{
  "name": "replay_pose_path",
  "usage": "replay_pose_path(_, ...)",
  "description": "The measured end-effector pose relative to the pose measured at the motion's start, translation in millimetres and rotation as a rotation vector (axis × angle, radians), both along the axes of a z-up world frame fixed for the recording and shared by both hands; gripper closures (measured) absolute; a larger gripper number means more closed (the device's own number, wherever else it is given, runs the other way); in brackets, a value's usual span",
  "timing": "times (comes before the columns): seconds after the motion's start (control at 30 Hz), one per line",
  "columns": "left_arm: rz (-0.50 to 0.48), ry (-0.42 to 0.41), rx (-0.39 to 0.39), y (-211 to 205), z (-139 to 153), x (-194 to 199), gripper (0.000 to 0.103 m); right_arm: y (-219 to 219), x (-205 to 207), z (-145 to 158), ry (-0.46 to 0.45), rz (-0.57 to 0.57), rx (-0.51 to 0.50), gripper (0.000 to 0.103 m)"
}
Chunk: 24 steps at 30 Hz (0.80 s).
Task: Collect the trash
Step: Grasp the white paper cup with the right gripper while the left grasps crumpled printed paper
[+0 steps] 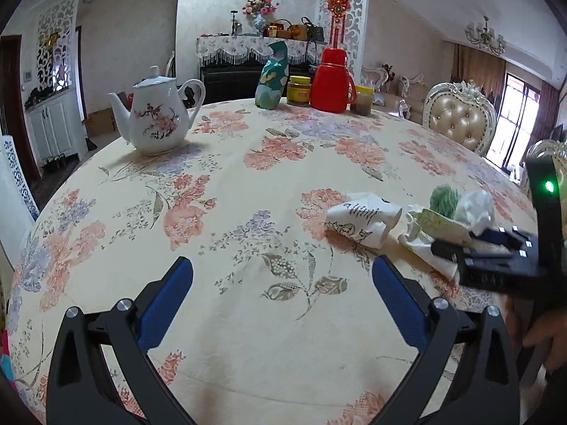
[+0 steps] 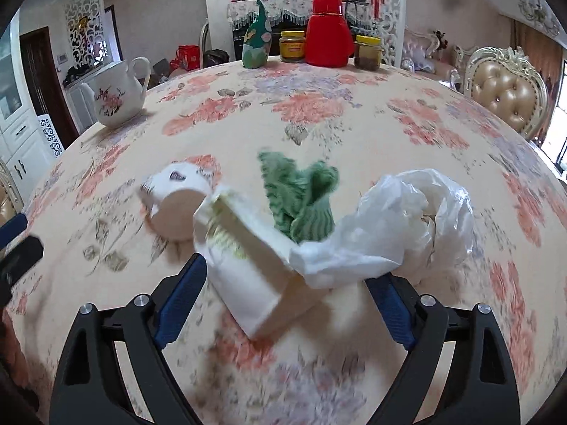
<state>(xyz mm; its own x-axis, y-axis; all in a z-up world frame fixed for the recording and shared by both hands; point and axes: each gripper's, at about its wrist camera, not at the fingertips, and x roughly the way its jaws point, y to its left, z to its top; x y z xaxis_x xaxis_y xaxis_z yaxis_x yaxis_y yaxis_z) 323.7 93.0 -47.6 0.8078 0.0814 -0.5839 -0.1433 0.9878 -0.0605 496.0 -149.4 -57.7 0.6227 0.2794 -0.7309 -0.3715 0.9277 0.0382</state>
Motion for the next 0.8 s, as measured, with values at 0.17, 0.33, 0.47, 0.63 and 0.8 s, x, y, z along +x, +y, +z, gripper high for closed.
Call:
replay_pose_path(0.17,-0.01,0.007,-0.003,-2,-3,2,0.005,5,11,-6,0.048,0.048,0.041,0.025)
replay_pose_path(0.33,0.004,0.014,-0.014,-2,-6,5,0.005,7,-4,-2,0.027,0.11,0.046,0.071)
replay_pose_path(0.47,0.009,0.033,-0.008,-4,-10,8,0.005,-1,-21,-4,0.062,0.128,0.075,0.096)
replay_pose_path(0.63,0.025,0.029,-0.028,-5,-9,7,0.005,-8,-46,0,0.042,0.18,0.068,0.091)
replay_pose_path(0.8,0.011,0.016,-0.016,-13,-7,6,0.005,-12,-40,12,-0.009,0.144,0.11,0.022)
